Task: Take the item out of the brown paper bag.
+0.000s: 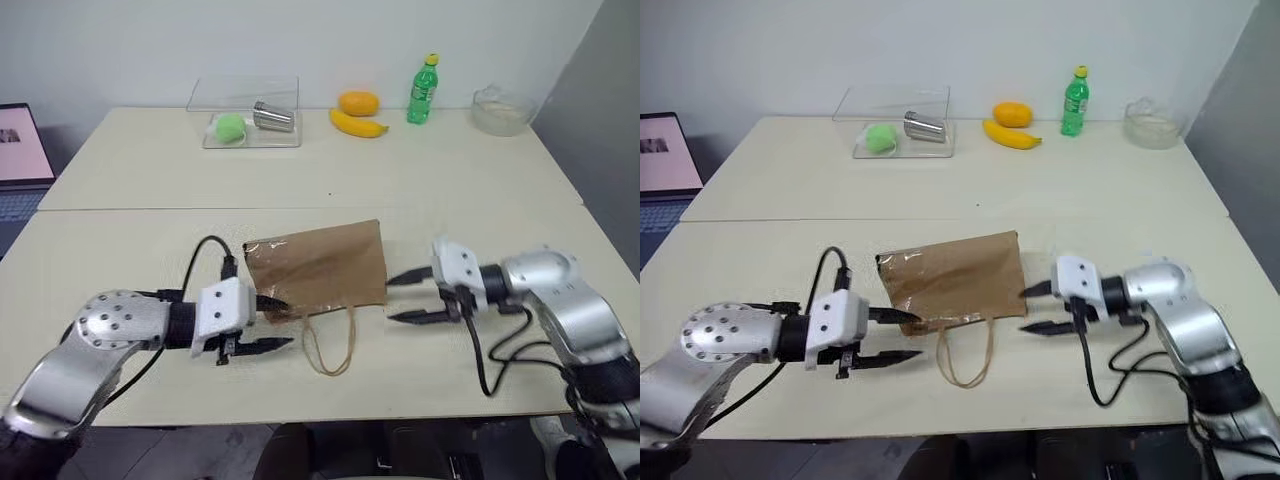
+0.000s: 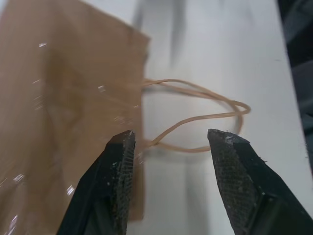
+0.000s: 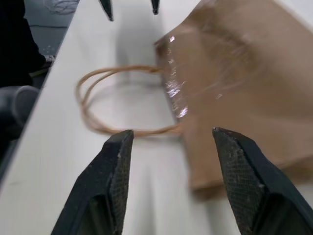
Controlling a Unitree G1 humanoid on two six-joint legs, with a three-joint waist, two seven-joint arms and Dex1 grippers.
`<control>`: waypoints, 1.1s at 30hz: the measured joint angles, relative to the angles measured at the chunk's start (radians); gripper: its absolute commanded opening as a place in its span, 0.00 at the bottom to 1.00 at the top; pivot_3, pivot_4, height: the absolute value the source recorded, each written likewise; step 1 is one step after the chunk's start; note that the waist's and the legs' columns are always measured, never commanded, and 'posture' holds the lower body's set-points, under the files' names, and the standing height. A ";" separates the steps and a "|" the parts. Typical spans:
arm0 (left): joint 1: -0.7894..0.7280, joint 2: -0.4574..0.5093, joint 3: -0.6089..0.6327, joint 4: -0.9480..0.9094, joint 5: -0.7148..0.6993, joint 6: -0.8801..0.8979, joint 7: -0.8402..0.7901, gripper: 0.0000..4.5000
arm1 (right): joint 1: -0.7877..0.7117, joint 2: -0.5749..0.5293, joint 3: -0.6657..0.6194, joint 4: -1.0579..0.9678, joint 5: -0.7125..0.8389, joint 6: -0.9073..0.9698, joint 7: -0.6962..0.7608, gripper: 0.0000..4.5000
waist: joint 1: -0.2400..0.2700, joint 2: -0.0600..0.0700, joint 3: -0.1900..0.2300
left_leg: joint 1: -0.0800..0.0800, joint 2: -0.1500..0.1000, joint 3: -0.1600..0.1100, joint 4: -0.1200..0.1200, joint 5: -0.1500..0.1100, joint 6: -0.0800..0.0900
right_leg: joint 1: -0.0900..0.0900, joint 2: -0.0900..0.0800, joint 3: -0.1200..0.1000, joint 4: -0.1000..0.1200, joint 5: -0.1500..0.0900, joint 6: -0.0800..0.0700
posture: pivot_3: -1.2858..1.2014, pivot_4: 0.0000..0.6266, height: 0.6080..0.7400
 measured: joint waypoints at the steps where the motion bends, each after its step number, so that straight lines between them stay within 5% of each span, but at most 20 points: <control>1: -0.019 -0.001 -0.029 0.021 0.017 -0.026 -0.023 0.53 | 0.032 -0.017 -0.005 -0.033 0.009 0.019 -0.013 0.60 | -0.001 0.000 0.000 | 0.000 0.000 0.000 0.000 0.000 0.000 | 0.000 0.001 0.000 0.000 0.000 0.001 | 0.52 0.24 1.00; 16: -0.234 -0.143 -0.250 0.349 0.245 -0.326 -0.153 0.53 | 0.147 -0.087 -0.055 -0.213 0.119 0.152 -0.172 0.60 | 0.002 -0.001 0.000 | 0.000 0.002 0.000 0.001 0.000 0.000 | 0.001 0.008 0.001 -0.002 0.003 0.002 | 0.52 0.24 1.00; 25: -0.277 -0.219 -0.272 0.415 0.290 -0.376 -0.142 0.53 | 0.183 -0.106 -0.057 -0.257 0.160 0.175 -0.218 0.60 | 0.002 -0.001 -0.001 | 0.000 0.003 0.000 0.002 0.000 0.000 | 0.001 0.008 0.000 -0.001 0.003 0.003 | 0.52 0.24 1.00; 33: -0.277 -0.233 -0.272 0.438 0.300 -0.414 -0.126 0.03 | 0.190 -0.113 -0.057 -0.264 0.164 0.172 -0.234 0.61 | 0.002 -0.001 -0.001 | 0.000 0.003 -0.001 0.002 0.000 0.000 | 0.001 0.008 0.000 0.000 0.003 0.003 | 0.52 0.24 1.00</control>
